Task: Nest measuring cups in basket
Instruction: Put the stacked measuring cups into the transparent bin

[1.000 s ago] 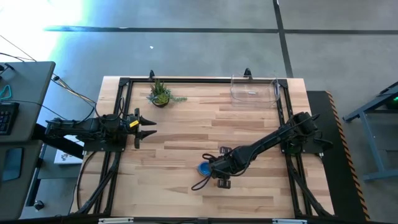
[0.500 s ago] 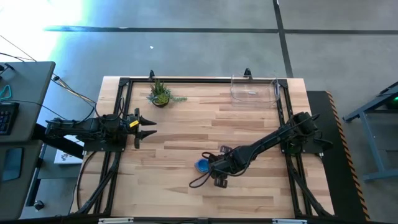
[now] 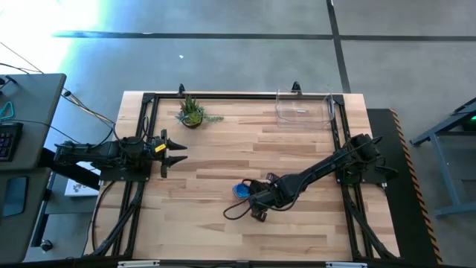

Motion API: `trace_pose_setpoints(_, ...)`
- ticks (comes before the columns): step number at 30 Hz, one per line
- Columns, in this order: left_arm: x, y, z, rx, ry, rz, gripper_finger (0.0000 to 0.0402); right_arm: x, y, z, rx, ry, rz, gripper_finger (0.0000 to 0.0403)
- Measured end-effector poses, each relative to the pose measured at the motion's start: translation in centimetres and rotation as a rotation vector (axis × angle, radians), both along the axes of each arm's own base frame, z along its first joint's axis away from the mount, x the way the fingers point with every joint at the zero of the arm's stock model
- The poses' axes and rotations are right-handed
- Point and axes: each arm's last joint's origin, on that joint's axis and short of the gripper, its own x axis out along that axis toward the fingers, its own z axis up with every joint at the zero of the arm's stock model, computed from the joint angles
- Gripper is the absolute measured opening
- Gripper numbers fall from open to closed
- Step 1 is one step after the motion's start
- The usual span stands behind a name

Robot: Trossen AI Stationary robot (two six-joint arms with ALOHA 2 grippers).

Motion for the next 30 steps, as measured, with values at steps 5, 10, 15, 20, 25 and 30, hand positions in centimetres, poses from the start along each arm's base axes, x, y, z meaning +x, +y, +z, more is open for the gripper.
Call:
trace_pose_setpoints(5,0.0,0.0,0.0,0.0,0.0,0.0,0.0168,0.02,-0.05,0.02,0.012,-0.01,-0.058,0.0131)
trace_pose_setpoints(10,0.0,0.0,0.0,0.0,0.0,0.0,0.0168,0.07,-0.06,0.05,0.009,-0.019,-0.074,0.0131)
trace_pose_setpoints(15,0.0,0.0,0.0,0.0,0.0,0.0,0.0168,0.1,-0.17,0.07,-0.016,-0.036,-0.105,0.013)
trace_pose_setpoints(20,0.0,0.0,0.0,0.0,0.0,0.0,0.0168,0.16,-0.33,0.07,-0.016,-0.038,-0.121,0.0129)
trace_pose_setpoints(25,0.0,0.0,0.0,0.0,0.0,0.0,0.0168,0.2,-0.46,0.09,-0.022,-0.051,-0.161,0.0129)
trace_pose_setpoints(30,0.0,0.0,0.0,0.0,0.0,0.0,0.0168,0.26,-0.66,0.12,-0.027,-0.069,-0.22,0.0128)
